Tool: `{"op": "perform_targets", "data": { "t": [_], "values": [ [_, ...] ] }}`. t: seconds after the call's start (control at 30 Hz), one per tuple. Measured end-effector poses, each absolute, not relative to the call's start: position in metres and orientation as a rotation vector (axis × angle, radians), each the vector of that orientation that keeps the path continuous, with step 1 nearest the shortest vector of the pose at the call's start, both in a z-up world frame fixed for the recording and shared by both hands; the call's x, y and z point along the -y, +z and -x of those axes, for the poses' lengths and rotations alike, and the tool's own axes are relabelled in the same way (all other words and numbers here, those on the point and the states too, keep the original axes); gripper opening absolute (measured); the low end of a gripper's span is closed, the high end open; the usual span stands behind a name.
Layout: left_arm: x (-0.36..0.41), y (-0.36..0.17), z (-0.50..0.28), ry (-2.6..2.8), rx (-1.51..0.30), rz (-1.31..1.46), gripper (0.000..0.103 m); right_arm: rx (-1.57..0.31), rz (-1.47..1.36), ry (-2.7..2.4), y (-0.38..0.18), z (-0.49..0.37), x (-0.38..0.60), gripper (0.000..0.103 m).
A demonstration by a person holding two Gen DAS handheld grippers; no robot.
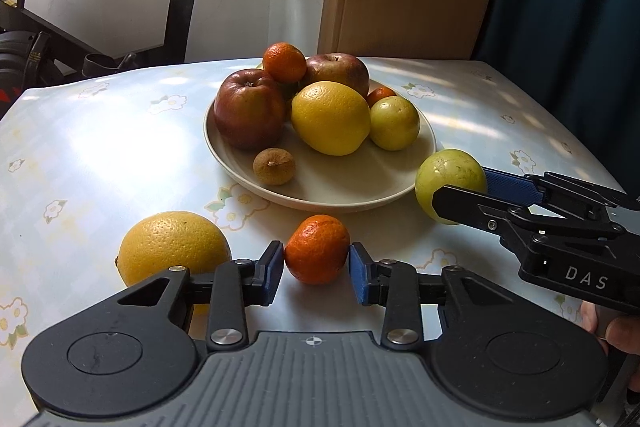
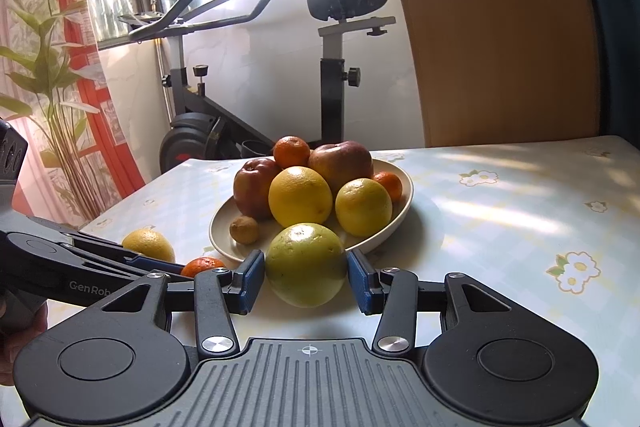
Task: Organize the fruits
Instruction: 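Carry the grapefruit with the right tool toward the plate while the left tool pushes the tangerine onto it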
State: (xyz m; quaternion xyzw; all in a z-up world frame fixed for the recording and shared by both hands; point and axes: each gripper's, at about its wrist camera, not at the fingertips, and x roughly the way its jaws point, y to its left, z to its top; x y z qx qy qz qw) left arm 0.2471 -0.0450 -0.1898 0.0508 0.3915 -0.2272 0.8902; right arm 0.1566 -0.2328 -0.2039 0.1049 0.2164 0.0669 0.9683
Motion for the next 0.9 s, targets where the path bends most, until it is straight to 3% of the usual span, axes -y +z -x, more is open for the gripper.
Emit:
{"op": "perform_targets", "data": {
  "t": [0.9],
  "values": [
    [0.056,-0.155,-0.28,-0.429,-0.7,-0.136,0.036,-0.486,-0.13,0.121,-0.184,-0.188,0.239,0.042]
  ]
}}
